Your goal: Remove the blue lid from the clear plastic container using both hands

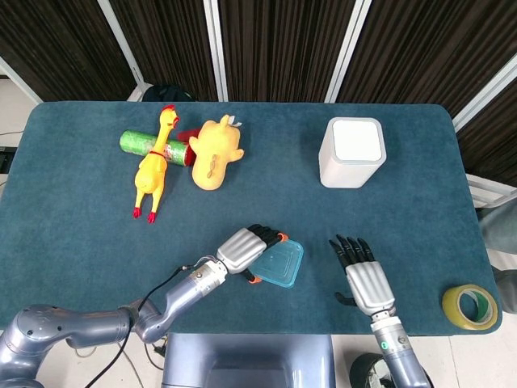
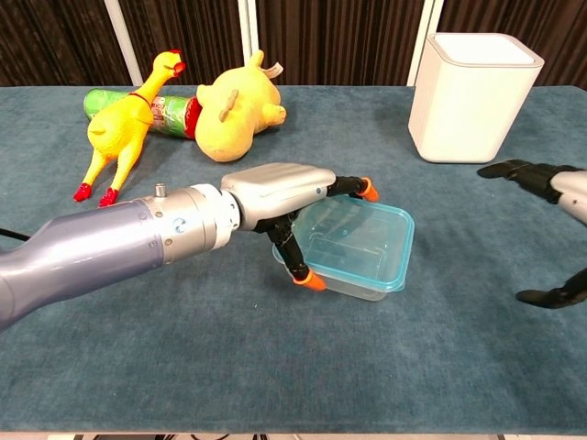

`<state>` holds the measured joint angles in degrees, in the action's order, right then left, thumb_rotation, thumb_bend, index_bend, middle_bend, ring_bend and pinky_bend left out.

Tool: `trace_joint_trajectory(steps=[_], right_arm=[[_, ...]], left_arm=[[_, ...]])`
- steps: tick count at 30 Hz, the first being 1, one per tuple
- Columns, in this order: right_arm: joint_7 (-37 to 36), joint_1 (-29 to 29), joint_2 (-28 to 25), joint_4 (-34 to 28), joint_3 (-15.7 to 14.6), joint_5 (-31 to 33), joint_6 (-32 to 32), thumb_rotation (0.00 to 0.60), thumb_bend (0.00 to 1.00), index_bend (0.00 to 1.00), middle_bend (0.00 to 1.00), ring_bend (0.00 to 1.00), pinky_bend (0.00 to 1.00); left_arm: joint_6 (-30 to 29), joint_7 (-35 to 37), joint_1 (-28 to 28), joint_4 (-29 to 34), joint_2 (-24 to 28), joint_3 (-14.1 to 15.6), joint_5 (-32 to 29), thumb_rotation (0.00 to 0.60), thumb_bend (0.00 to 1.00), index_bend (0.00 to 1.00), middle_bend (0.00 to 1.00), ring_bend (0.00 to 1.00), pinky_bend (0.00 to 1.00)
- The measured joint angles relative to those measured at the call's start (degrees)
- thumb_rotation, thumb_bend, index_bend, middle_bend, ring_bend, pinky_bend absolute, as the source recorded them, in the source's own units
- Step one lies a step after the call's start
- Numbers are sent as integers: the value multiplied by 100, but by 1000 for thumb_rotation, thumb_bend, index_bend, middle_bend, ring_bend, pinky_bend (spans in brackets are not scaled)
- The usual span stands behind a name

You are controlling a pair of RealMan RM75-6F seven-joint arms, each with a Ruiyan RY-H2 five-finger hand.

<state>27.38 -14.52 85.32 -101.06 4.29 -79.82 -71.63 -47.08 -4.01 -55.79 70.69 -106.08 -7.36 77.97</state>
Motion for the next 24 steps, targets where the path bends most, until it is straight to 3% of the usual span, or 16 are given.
trace_joint_trajectory(steps=[12, 24], right_arm=[[311, 39, 844, 238, -110, 163, -151, 600, 241, 0, 0, 0, 0], [522, -16, 1707, 454, 73, 394, -325, 600, 241, 0, 0, 0, 0]], left_arm=[[125, -63, -11, 46, -47, -49, -131, 600, 170, 265, 325, 274, 407], [193, -357, -28, 126, -46, -129, -334, 600, 169, 265, 325, 274, 407]])
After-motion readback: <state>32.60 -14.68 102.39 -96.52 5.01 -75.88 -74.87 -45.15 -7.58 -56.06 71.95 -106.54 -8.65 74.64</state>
